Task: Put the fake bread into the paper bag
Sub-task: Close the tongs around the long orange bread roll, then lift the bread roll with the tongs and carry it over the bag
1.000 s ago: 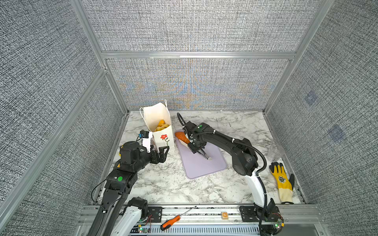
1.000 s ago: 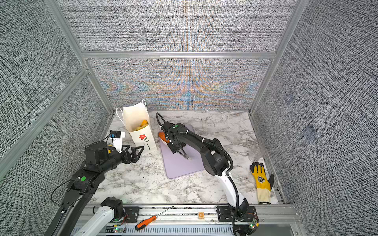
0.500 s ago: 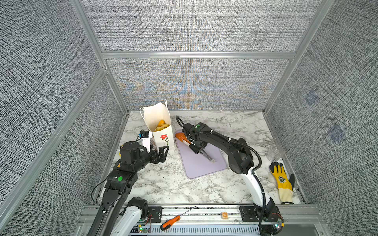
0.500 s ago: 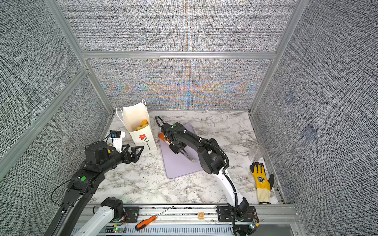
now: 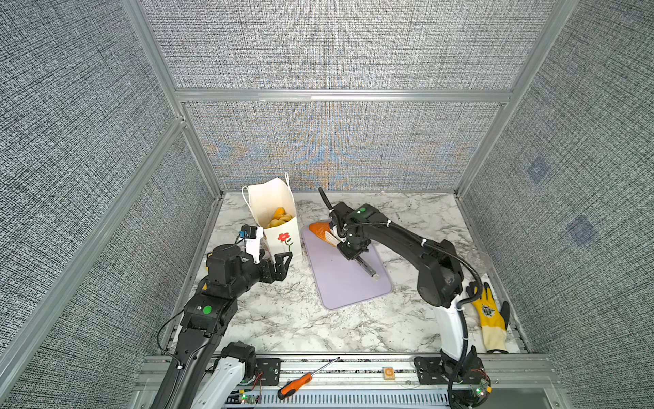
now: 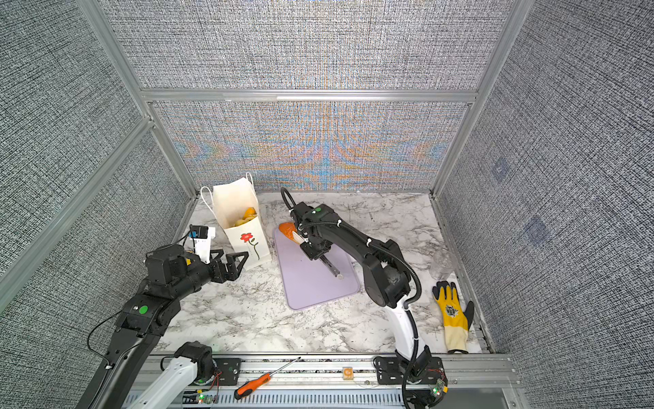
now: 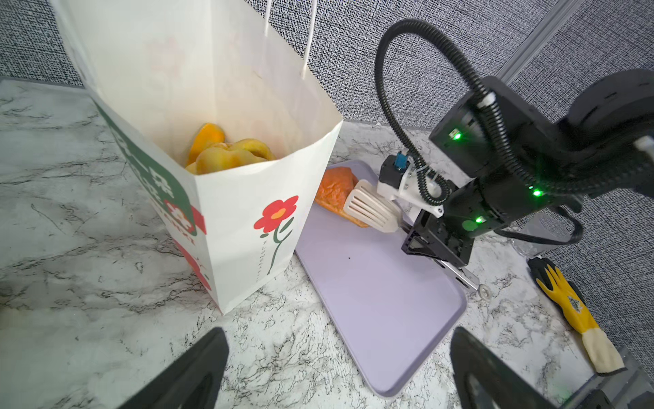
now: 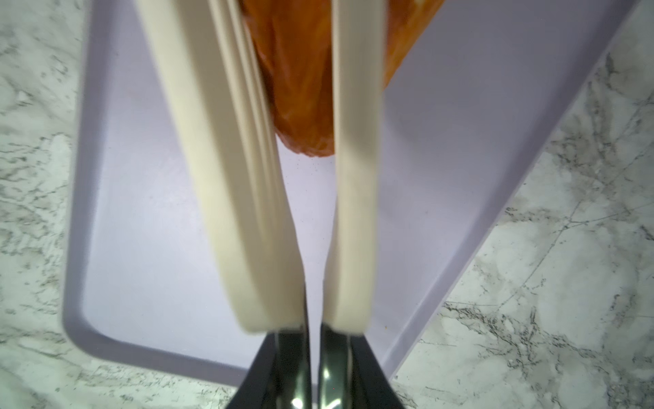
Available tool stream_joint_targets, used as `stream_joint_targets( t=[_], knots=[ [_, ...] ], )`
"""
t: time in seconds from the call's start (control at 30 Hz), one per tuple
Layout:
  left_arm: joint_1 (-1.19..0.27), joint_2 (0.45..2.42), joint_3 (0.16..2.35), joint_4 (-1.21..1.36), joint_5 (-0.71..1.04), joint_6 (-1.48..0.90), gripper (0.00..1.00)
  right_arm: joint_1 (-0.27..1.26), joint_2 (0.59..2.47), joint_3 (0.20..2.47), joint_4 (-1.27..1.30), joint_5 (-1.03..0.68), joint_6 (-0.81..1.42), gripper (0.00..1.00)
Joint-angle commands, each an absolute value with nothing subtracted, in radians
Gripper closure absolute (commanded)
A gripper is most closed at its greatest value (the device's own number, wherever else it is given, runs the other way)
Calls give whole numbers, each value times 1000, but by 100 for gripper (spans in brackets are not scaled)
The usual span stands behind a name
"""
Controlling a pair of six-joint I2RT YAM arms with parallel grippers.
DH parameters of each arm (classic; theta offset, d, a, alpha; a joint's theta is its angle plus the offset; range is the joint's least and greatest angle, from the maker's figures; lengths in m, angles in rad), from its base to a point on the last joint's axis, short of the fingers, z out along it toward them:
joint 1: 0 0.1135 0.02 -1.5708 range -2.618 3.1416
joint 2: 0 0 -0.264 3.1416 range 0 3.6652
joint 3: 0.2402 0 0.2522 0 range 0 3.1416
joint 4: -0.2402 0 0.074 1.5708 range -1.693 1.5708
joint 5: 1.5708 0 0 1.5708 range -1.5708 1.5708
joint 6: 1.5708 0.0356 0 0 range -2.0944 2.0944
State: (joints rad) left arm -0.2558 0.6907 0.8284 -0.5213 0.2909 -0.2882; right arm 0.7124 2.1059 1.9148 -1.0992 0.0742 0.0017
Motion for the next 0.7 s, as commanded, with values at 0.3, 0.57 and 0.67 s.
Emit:
stream_joint_targets(
  t=[0.3, 0.57, 0.67],
  knots=[
    [-255, 693, 885, -477, 305, -298, 1, 681, 1884, 1816, -996, -109, 32, 74],
    [-255, 730, 955, -484, 311, -291, 1, 680, 1760, 1817, -979, -135, 52, 74],
    [-255, 739, 985, -501, 299, -283, 1, 684, 1725, 1835, -970, -158, 58, 74]
  ],
)
